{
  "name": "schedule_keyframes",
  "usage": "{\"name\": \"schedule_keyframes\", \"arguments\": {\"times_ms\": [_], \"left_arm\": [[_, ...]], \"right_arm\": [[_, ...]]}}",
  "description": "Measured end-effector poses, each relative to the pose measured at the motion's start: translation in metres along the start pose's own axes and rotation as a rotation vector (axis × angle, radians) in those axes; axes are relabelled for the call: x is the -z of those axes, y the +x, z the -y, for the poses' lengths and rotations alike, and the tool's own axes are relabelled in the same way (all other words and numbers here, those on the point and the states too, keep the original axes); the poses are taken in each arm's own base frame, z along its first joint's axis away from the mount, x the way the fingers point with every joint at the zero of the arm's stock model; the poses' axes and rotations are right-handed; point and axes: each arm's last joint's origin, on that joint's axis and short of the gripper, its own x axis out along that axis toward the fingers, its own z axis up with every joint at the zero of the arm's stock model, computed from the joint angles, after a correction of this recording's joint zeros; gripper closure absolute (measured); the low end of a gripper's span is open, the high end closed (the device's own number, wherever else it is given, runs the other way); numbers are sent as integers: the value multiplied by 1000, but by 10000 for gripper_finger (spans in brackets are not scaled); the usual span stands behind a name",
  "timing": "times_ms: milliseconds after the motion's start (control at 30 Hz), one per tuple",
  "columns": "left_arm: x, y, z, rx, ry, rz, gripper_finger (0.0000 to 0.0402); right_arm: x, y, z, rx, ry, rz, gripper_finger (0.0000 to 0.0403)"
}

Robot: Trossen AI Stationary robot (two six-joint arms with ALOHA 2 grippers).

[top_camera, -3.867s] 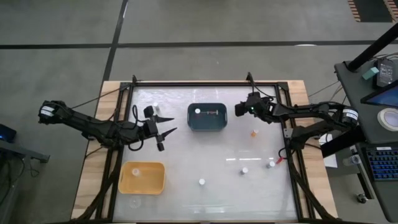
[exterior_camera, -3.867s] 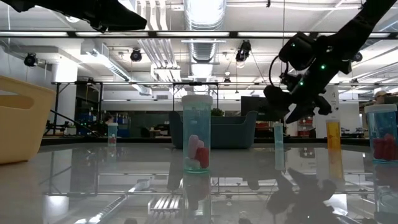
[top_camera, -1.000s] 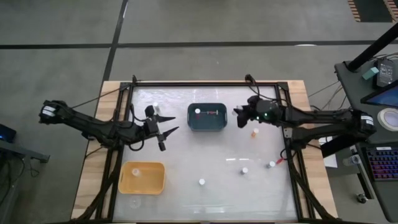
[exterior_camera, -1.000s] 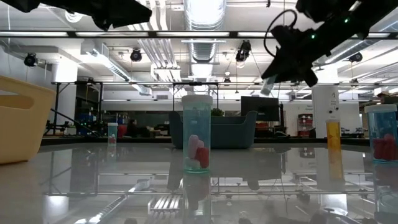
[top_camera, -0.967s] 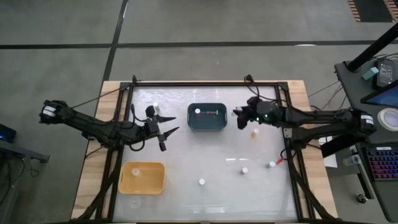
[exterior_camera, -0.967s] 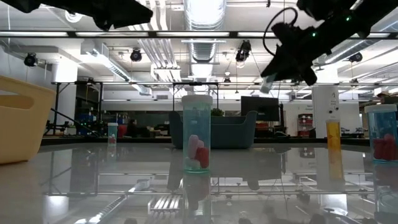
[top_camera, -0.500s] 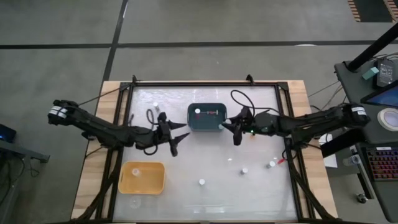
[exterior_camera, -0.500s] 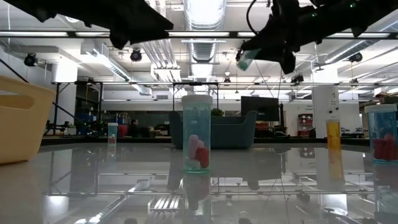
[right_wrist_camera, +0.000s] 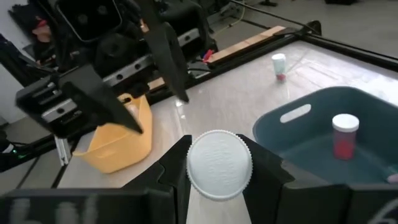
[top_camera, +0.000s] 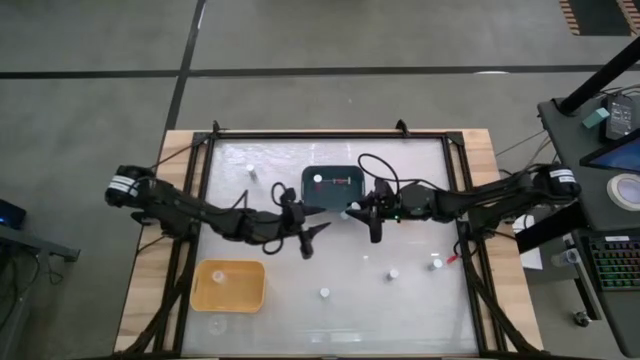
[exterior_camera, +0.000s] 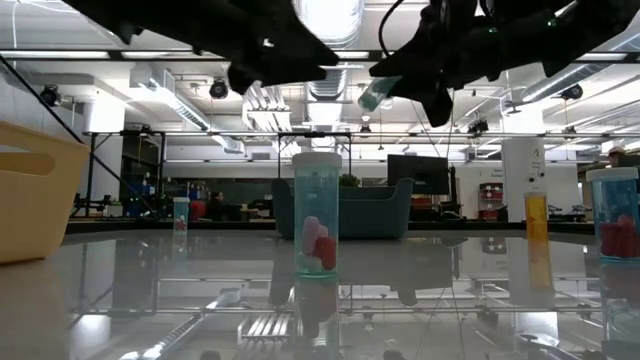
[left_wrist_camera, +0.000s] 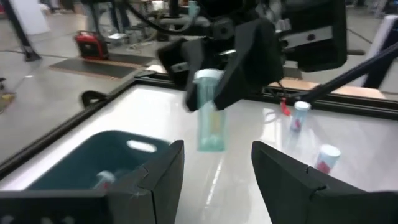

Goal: Pick and place medicine bottles into bin by pill shape (circle, oval)
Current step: Put the green tablet bottle into the yellow bin

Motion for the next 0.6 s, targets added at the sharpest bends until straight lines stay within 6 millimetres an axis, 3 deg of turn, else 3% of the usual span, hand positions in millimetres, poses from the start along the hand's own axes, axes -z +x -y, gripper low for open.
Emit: {"name": "schedule_keyframes", "arguments": {"times_ms": [333, 600], "left_arm": [[9, 35, 1, 23, -61, -48, 228], [11, 42, 5, 107, -78, -49, 228]], "right_arm": [[-1, -1, -2, -25, -30, 0, 298], [-1, -1, -3, -37, -48, -3, 298]]}}
